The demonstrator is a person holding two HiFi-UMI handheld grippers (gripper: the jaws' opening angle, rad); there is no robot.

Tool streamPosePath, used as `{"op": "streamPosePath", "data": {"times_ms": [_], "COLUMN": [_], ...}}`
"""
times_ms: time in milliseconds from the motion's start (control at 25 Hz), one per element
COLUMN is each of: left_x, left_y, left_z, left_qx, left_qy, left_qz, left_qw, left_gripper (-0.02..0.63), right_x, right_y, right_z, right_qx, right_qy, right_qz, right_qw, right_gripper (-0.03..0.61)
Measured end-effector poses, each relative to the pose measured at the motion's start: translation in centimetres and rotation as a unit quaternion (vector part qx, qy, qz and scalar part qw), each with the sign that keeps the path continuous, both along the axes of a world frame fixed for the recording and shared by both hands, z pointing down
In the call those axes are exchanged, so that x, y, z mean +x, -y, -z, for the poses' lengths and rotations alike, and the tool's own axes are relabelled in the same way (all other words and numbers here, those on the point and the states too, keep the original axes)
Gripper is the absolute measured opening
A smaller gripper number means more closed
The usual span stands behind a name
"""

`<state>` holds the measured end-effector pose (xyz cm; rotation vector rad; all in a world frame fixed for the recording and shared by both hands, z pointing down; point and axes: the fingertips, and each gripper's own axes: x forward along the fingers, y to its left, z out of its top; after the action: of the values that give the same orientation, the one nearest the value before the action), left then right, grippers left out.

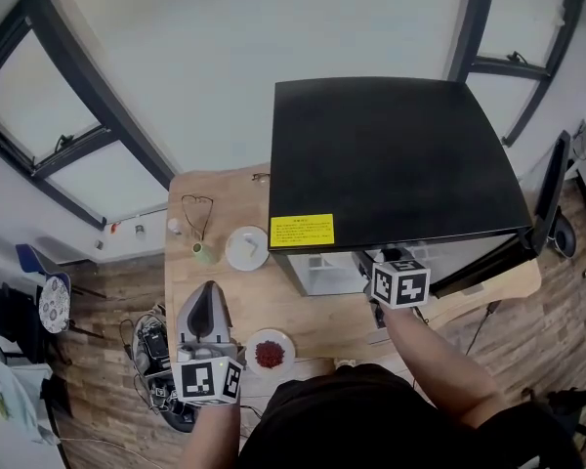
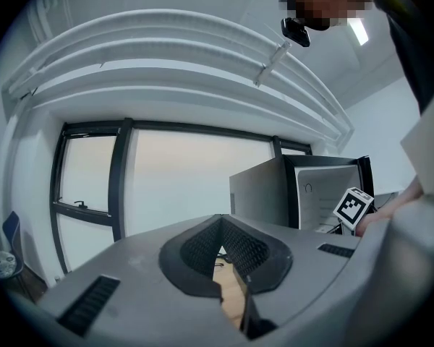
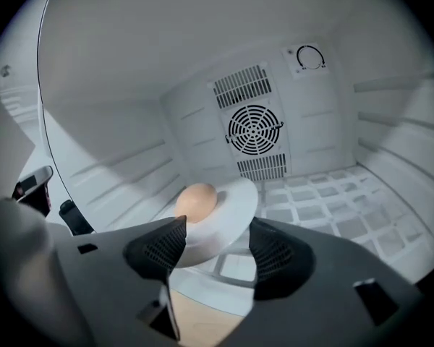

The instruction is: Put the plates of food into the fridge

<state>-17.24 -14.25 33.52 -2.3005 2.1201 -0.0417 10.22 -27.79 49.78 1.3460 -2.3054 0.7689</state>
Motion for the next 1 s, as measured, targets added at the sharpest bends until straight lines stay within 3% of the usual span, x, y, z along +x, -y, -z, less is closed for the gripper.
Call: {"op": "streamPosePath", "data": {"times_ms": [160,320,600,720,880,1000], "left_x": [1.0,2.1,2.9,2.6,1.4,0.7], "left_y": [0.2,0.4,-0.3,-0.6,-0.8,-1.3], "left_z": [0.1,0.5,-0.1,-0.2,-0.1,-0.1], "left_qx": [0.002,0.007,0.0,0.003,0.009,0.012], "left_qy": [0.003,0.008,0.013,0.011,0.008,0.028], "left_qz": [0.004,0.009,0.008,0.002,-0.014,-0.046], "left_qw": [1.0,0.9999,0.9999,0.9999,0.9998,0.9985], "left_gripper": [0.003,0.003,0.003,0.003,0.003,0.003], "right_x": [-0.3,-0.5,1.9,2.2,1.8,1.7], "right_y": [0.0,-0.2,0.7,0.7,-0.1,-1.0], "right_z": [-0.4,-0.3,0.5,1.2,3.7,5.4], "right_qx": [0.022,0.021,0.059,0.075,0.131,0.17], "right_qy": [-0.061,-0.08,-0.109,-0.102,-0.078,-0.046], "right_qz": [0.045,0.072,0.038,0.021,0.004,-0.015], "right_qw": [0.997,0.994,0.992,0.992,0.988,0.984], "right_gripper": [0.279,0.286,0.293,0.293,0.291,0.291]}}
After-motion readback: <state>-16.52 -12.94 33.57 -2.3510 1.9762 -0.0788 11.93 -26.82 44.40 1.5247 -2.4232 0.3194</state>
